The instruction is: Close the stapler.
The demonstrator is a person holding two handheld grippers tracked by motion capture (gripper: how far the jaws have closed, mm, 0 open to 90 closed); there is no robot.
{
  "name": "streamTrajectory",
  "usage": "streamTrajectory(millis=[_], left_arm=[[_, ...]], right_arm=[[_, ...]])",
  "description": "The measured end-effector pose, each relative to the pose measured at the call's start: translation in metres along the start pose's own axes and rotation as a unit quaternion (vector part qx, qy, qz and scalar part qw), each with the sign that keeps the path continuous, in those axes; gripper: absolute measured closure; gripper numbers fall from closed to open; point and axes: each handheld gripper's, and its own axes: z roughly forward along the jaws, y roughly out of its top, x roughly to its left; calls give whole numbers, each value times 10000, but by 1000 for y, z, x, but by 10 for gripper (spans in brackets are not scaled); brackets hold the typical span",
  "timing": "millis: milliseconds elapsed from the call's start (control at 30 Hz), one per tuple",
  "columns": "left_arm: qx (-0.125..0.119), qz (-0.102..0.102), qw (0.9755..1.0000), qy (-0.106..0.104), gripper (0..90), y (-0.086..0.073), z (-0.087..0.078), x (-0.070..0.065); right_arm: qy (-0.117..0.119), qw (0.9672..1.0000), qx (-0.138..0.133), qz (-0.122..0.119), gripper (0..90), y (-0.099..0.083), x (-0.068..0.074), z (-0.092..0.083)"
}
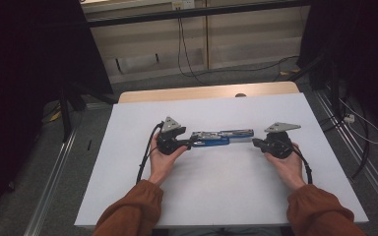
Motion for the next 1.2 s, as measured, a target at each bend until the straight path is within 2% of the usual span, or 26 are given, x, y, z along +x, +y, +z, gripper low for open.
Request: streamTrajectory(millis=[67, 100, 267, 367, 400, 433, 467, 567, 700, 733, 767, 833, 867, 900, 933, 967, 1033, 1067, 1133, 1200], left_arm=[[28, 10, 10000, 1, 530, -1, 2, -2], [-4, -29, 10000, -69, 566, -1, 4, -4], [94, 155, 9997, -172, 773, -1, 8, -10], [176, 274, 9994, -116, 854, -2, 13, -10], [221, 264, 9994, -93, 881, -1, 15, -9], [225, 172, 9995, -137, 900, -1, 17, -10], [256, 241, 9993, -105, 900, -1, 19, -9], [359, 332, 9986, -183, 900, 1, 22, -11], [392, 362, 9985, -124, 900, -1, 26, -11], [396, 256, 9987, -186, 900, -2, 27, -12], [437, 369, 9983, -120, 900, -2, 27, -11], [448, 298, 9984, -156, 900, -3, 28, -11], [496, 347, 9981, -133, 900, -3, 28, -10], [493, 283, 9982, -181, 900, -4, 29, -10], [488, 204, 9984, -191, 900, -6, 30, -11], [484, 260, 9984, -152, 900, -5, 30, -10], [499, 247, 9984, -133, 900, -5, 30, -10], [475, 157, 9986, -187, 900, -6, 31, -10], [508, 241, 9984, -116, 900, -5, 30, -9], [502, 221, 9984, -143, 900, -5, 30, -9]], right_arm=[[-9, 10000, -2, -17, 900, 0, 0, 0], [3, 10000, -6, -6, 900, 0, 0, 1], [65, 10000, 36, -53, 900, 0, 1, 3], [50, 9999, 51, -91, 900, 0, 2, 4], [52, 9999, 47, -79, 900, 1, 2, 4], [41, 10000, 51, -74, 900, 1, 1, 5], [26, 9999, 74, -93, 900, 1, 1, 6], [-17, 9999, 104, -129, 900, 3, 0, 8], [5, 9999, 86, -134, 900, 3, -1, 10], [26, 9999, 79, -148, 900, 3, -1, 10], [36, 9998, 92, -169, 900, 3, -1, 10], [65, 9998, 59, -165, 900, 4, -1, 10], [48, 9998, 59, -179, 900, 4, -1, 10], [32, 9998, 61, -184, 900, 3, -1, 11], [41, 9999, 36, -155, 900, 3, -1, 12], [43, 9999, 1, -110, 900, 2, -1, 12], [7, 9999, -79, -93, 900, 2, -2, 13], [31, 9999, -109, -21, 900, 2, -2, 13], [33, 9999, -96, 7, 900, 2, -2, 14], [39, 10000, -27, 37, 900, 1, -2, 15]])
